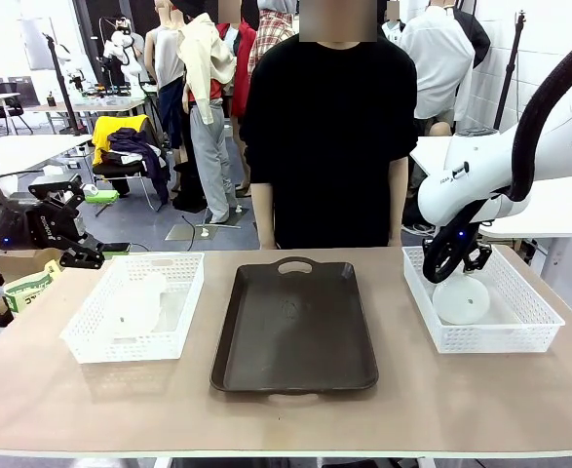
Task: Prepare the laboratory tools.
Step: Pick up the Big flask that the person points to, then while moving the picked Big flask to the Handle tray indicated by the person, stop as directed by the person.
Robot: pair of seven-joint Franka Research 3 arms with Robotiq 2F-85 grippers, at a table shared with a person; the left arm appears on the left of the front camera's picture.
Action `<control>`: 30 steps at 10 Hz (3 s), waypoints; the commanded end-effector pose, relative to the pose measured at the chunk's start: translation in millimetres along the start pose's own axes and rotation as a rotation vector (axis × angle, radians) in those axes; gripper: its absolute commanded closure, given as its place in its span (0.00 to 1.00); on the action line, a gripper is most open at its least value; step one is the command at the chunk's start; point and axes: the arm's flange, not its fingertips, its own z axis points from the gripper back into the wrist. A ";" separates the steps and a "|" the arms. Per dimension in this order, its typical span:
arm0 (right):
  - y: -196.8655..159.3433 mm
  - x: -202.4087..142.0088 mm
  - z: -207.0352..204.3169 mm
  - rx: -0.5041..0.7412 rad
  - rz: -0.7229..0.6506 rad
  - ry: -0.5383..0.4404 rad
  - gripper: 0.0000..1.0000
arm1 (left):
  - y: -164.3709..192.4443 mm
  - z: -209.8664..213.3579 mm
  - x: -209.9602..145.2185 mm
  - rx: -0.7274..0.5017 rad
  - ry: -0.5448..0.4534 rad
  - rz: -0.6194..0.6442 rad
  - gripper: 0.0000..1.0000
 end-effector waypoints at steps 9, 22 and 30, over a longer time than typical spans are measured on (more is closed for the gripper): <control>2.7 -0.9 0.2 0.004 0.004 -0.002 1.00 | -0.3 1.3 -0.6 -0.003 -0.005 -0.013 0.00; -20.2 -11.0 133.8 0.068 0.067 0.005 1.00 | -0.3 1.3 -0.6 -0.003 -0.005 -0.013 0.00; -25.8 -10.7 157.4 0.062 0.051 -0.024 1.00 | -0.3 1.3 -0.6 -0.003 -0.005 -0.013 0.00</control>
